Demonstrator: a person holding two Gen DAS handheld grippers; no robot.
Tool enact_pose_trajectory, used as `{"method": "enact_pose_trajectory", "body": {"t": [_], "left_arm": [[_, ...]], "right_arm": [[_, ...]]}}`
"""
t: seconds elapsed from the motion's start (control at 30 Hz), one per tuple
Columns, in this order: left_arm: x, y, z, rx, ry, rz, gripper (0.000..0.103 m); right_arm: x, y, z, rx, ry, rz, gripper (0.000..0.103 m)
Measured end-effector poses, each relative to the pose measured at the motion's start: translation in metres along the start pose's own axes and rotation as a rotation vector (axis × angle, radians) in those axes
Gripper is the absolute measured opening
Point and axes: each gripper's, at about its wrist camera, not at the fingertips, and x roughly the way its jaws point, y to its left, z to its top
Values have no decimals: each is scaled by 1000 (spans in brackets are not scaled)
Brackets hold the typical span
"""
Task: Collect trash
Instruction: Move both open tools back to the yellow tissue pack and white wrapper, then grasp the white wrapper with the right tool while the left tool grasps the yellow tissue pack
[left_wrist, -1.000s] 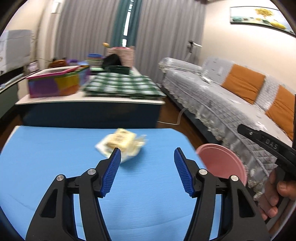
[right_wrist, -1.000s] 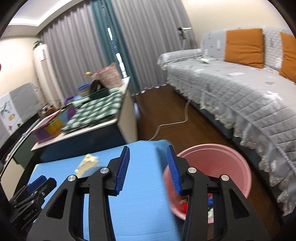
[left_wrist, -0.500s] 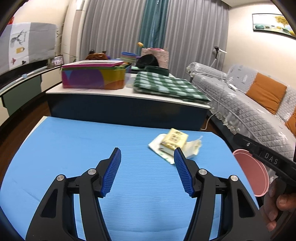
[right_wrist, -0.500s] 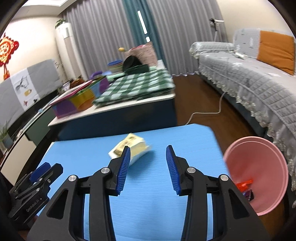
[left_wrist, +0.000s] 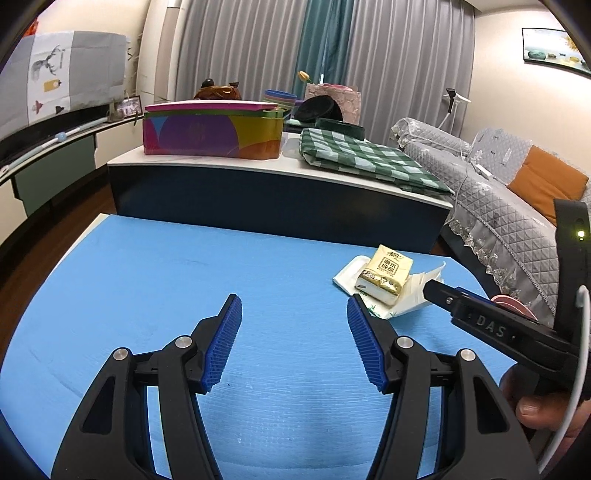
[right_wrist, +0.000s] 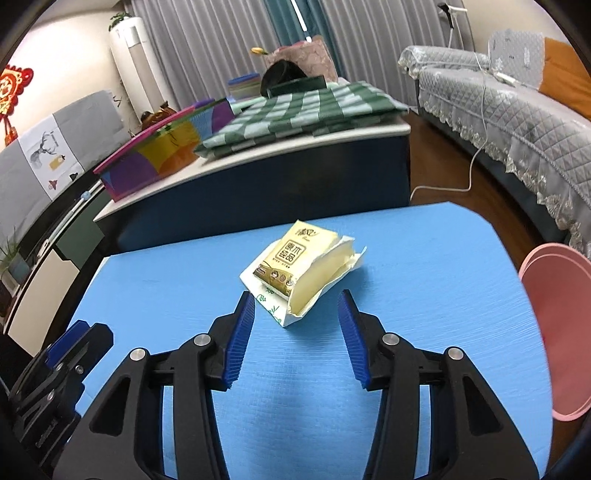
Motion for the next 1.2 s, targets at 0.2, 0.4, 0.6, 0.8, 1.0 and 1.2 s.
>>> {"method": "enact_pose_trajectory", "body": {"t": [0.2,0.4,0.6,0.8,1.0,1.2], "left_arm": [[1,4,-1,-11,5,2,58],[-1,6,-1,-10,3,-2,58],[-5,4,0,-8,-1,-8,58],[-10,1,2,-5,-7,-13,58],[-6,-5,1,-13,4,-37,58],[10,-24,-8,-32,43,-83,58]], "right_arm": [[9,1,0,11,7,-6,46],[12,-1,-1,25,16,-10,32],[11,-5,-2,24,24,-2,16],[4,-8,-1,26,11,7,11],[-9,-13,-4,4,6,15,11],[-21,-35,-15,-1,27,4,10]]}}
